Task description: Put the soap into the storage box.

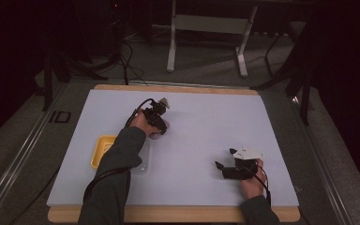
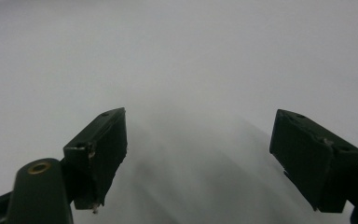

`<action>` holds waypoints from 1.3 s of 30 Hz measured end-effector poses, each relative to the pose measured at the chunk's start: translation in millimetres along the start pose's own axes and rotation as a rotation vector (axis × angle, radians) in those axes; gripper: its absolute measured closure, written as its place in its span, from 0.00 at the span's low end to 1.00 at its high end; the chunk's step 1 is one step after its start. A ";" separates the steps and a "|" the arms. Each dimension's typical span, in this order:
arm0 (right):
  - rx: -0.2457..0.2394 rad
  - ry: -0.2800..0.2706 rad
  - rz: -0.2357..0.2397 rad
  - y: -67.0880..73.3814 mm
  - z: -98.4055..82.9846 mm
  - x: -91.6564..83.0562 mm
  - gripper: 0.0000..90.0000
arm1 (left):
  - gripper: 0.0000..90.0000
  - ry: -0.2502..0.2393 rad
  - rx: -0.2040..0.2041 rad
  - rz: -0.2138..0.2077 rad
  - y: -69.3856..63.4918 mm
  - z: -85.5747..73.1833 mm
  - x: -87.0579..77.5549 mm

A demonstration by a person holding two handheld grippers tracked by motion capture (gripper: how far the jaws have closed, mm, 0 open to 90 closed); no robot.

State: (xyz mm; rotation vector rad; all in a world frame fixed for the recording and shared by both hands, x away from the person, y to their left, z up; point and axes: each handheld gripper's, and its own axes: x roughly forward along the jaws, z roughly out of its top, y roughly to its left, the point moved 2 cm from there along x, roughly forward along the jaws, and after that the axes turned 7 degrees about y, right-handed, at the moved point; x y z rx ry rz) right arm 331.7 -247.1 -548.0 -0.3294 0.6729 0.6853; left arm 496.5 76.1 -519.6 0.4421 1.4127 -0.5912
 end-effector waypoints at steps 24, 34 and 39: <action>-0.002 0.004 -0.002 0.4 0.1 0.3 0.20 | 0.56 0.083 0.008 0.068 -10.0 3.5 -1.3; -0.005 0.005 -0.003 0.5 0.1 0.4 0.20 | 0.56 0.061 0.004 0.079 -7.6 -1.7 -12.7; -0.003 0.003 -0.003 0.3 0.1 0.2 0.20 | 0.56 0.056 0.003 0.077 -6.3 -5.4 -21.1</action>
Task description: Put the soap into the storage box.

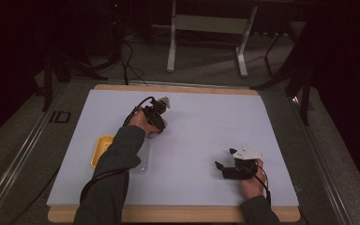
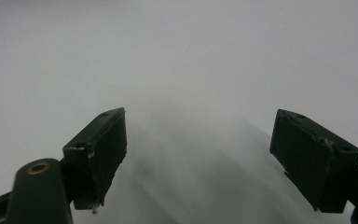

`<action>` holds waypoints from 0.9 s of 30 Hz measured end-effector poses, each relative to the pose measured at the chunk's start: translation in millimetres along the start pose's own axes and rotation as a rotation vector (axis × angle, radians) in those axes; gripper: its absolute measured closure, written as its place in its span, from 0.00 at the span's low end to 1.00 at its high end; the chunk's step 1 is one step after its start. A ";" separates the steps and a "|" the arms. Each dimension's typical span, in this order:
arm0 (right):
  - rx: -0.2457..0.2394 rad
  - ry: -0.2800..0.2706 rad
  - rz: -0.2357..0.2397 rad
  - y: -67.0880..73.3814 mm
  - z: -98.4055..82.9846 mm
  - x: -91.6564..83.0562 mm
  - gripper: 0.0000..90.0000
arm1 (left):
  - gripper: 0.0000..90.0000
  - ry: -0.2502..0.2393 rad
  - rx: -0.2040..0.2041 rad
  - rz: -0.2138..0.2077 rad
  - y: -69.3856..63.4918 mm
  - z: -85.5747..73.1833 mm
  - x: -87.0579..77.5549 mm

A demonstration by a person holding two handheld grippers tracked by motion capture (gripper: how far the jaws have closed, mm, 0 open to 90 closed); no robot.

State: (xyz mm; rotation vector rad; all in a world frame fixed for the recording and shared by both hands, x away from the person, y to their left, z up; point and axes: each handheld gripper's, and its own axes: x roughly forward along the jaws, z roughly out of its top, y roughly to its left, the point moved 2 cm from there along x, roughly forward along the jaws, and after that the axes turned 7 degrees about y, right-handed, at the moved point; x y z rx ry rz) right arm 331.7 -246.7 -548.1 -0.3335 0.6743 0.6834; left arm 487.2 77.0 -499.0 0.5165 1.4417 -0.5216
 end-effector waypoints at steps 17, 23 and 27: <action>-0.004 -0.005 -0.004 -0.2 -0.1 -0.4 0.20 | 0.56 -0.005 -0.037 0.027 14.2 -16.8 -23.6; 0.001 -0.009 -0.004 -0.1 -0.2 -0.7 0.20 | 0.56 -0.012 -0.051 0.021 18.0 -22.4 -29.5; 0.001 -0.010 -0.004 0.1 -0.3 -0.9 0.20 | 0.56 -0.033 -0.066 0.024 21.4 -28.6 -36.9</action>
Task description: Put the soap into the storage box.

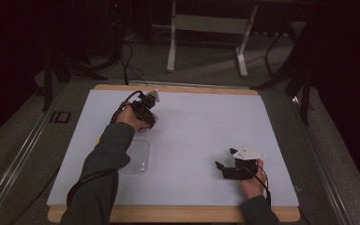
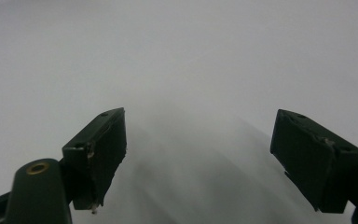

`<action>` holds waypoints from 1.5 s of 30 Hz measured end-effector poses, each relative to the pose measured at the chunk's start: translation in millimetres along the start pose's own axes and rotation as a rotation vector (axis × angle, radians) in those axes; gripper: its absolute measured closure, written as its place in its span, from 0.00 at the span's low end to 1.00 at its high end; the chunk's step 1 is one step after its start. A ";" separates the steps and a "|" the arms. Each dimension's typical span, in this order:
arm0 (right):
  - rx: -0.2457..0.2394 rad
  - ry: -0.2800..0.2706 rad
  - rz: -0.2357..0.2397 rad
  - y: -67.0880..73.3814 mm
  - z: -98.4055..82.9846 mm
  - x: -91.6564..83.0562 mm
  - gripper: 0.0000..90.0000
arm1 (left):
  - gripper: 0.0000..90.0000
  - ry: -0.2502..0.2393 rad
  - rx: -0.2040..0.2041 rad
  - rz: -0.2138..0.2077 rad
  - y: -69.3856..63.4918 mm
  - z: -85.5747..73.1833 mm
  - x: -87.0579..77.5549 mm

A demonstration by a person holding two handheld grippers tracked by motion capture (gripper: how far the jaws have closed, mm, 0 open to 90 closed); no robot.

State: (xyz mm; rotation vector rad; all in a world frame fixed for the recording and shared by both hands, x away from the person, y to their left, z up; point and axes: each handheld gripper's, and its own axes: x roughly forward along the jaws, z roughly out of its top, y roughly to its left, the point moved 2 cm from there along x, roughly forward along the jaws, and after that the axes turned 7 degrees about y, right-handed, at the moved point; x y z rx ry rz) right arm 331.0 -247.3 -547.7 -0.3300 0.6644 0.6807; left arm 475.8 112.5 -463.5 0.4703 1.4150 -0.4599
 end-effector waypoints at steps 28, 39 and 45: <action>0.001 -0.006 -0.001 -0.1 -0.2 -0.7 0.20 | 0.56 -0.042 0.007 -0.001 9.1 -36.4 -34.3; 0.001 -0.007 -0.002 0.0 -0.2 -0.8 0.20 | 0.55 -0.038 0.022 -0.010 6.6 -48.1 -37.6; 0.000 -0.006 -0.003 0.1 -0.2 -0.7 0.20 | 0.56 -0.035 0.025 0.005 5.0 -54.4 -39.2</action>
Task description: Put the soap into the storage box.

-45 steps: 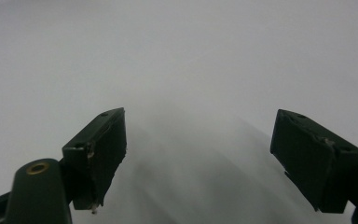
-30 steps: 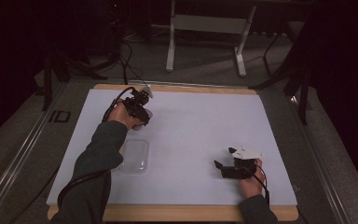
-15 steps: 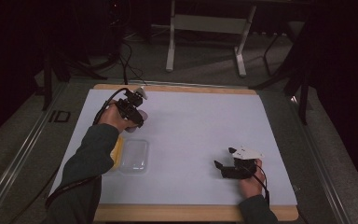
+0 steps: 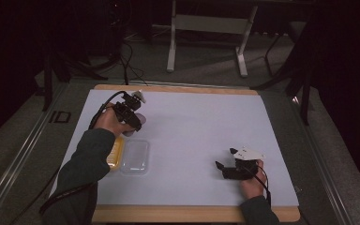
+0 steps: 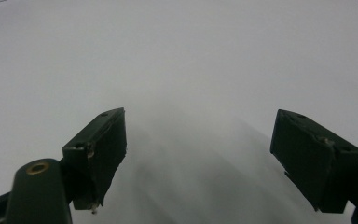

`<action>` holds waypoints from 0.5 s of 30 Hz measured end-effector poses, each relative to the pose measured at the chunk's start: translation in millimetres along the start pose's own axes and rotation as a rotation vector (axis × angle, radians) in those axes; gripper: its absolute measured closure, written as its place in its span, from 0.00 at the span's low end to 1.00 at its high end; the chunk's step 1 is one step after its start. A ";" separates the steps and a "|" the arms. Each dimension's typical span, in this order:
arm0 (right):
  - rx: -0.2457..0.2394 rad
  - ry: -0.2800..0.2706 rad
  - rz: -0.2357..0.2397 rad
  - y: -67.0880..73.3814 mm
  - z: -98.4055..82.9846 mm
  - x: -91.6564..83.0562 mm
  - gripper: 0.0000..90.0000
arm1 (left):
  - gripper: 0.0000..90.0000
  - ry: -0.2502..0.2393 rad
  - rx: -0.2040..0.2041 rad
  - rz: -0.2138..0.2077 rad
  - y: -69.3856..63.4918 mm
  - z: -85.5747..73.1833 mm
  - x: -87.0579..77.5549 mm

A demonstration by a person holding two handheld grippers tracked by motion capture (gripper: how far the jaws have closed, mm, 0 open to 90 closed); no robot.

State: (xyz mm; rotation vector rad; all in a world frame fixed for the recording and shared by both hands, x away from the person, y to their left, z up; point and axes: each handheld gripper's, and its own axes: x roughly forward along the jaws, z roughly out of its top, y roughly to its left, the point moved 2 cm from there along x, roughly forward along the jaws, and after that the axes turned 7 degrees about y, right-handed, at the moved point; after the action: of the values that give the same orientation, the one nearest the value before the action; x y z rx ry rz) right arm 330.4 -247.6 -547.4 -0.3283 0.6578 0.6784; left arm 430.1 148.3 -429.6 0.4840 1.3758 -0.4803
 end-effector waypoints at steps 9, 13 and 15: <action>-0.001 0.000 -0.001 0.1 0.0 0.1 0.20 | 0.55 -0.001 0.005 -0.014 -4.7 -8.7 3.4; -0.001 0.000 -0.001 0.1 0.0 0.1 0.20 | 0.55 0.007 0.006 -0.018 -6.8 -11.7 6.2; -0.001 0.000 -0.001 0.1 0.0 0.0 0.20 | 0.55 0.005 0.005 -0.024 -7.5 -13.4 6.1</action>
State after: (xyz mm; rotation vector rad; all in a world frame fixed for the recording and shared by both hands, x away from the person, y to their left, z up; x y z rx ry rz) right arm 330.3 -247.5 -547.4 -0.3292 0.6577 0.6777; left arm 415.8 149.8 -437.6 0.4734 1.3868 -0.5025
